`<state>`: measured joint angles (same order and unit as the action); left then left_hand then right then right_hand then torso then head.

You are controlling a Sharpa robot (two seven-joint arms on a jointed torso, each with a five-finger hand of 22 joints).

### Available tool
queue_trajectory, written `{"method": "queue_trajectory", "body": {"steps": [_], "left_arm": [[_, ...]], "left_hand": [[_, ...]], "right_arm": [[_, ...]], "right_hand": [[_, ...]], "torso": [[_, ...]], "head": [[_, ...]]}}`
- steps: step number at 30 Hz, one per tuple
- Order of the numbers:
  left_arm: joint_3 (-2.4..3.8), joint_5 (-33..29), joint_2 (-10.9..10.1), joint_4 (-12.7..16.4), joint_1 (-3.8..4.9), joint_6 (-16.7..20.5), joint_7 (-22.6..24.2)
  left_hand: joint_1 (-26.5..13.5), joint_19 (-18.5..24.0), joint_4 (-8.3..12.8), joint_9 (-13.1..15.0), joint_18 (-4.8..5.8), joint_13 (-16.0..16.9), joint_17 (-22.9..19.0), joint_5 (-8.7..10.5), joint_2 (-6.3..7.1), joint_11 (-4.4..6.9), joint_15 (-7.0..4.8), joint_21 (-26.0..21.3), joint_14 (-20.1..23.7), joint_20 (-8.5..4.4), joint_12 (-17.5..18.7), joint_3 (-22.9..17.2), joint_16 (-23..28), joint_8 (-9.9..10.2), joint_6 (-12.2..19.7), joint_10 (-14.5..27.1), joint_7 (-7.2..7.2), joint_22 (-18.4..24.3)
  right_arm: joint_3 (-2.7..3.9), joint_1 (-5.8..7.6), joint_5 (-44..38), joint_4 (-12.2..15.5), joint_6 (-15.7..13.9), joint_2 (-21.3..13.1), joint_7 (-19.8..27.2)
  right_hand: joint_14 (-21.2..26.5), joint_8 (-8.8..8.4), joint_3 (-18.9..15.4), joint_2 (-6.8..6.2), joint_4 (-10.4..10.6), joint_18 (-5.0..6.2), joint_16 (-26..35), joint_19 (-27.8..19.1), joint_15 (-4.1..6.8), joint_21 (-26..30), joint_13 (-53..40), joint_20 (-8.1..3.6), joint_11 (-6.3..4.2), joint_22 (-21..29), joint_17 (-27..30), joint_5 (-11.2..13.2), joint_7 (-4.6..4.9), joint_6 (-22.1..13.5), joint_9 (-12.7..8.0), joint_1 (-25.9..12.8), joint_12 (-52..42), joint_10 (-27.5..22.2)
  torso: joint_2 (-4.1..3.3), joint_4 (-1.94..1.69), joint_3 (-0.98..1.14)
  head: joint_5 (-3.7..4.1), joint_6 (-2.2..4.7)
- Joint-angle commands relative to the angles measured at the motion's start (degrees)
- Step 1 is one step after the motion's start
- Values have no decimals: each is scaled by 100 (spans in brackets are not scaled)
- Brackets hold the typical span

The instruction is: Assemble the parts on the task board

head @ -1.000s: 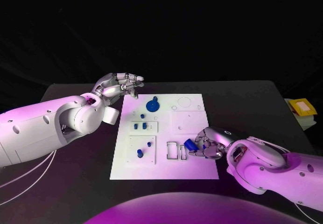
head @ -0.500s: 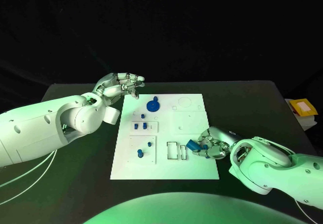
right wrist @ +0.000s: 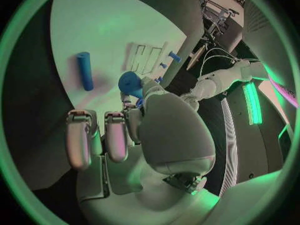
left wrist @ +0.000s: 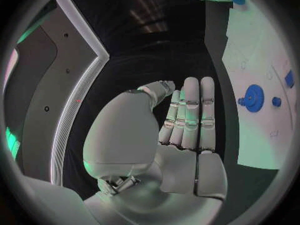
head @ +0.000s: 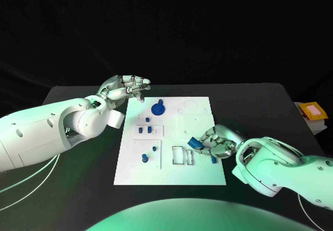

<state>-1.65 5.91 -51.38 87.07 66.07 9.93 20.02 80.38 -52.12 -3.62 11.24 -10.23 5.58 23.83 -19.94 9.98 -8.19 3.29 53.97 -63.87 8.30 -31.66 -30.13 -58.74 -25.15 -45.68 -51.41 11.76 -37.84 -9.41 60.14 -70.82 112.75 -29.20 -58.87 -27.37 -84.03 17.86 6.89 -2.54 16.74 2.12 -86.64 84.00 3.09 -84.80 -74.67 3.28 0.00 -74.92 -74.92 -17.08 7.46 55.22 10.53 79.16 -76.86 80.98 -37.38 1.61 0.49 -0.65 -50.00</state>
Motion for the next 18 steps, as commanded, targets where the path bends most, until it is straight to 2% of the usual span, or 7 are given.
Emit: {"method": "queue_trajectory", "body": {"steps": [1,3,6,18], "left_arm": [[3,20,14,8,3,-107,23],[3,19,17,9,3,-109,24],[3,19,21,11,3,-111,23],[3,19,13,23,3,-113,18]], "left_hand": [[-25,22,25,-9,-36,-9,-8,-32,-43,2,-1,-19,51,28,-33,2,14,24,45,45,87,-2],[-25,22,25,-9,-36,-9,-8,-32,-43,2,-1,-19,51,28,-33,2,14,24,45,45,87,-2],[-25,22,25,-9,-36,-9,-8,-32,-43,2,-1,-19,51,28,-33,2,14,24,45,45,87,-2],[-17,22,37,-8,-37,-11,-9,-34,-45,4,-3,-16,52,27,-36,-3,13,21,42,47,84,-4]], "right_arm": [[1,6,222,11,118,82,156],[1,9,282,1,284,143,151],[1,16,332,-15,444,226,143],[-8,17,326,-189,815,571,65]], "right_hand": [[-441,306,70,-33,-1,-102,-36,403,47,-18,-8,-56,12,-1363,-709,-4,-295,386,1029,-239,-4,28],[-441,322,106,-57,1,-103,-38,403,42,-20,-50,-52,17,-1363,-713,13,-292,392,1019,-438,-19,51],[-443,366,127,-190,-6,-103,-42,405,44,-27,-92,-54,12,-1365,-725,-393,-299,408,1010,-714,-18,69],[-444,391,125,-215,2,-104,-44,406,42,-31,-115,-53,17,-1366,-731,-382,-293,407,1005,-898,-13,78]], "torso": [[0,6,-5],[2,4,-6],[1,0,-5],[-5,-4,-3]], "head": [[-13,0],[-32,0],[-31,0],[-72,0]]}}
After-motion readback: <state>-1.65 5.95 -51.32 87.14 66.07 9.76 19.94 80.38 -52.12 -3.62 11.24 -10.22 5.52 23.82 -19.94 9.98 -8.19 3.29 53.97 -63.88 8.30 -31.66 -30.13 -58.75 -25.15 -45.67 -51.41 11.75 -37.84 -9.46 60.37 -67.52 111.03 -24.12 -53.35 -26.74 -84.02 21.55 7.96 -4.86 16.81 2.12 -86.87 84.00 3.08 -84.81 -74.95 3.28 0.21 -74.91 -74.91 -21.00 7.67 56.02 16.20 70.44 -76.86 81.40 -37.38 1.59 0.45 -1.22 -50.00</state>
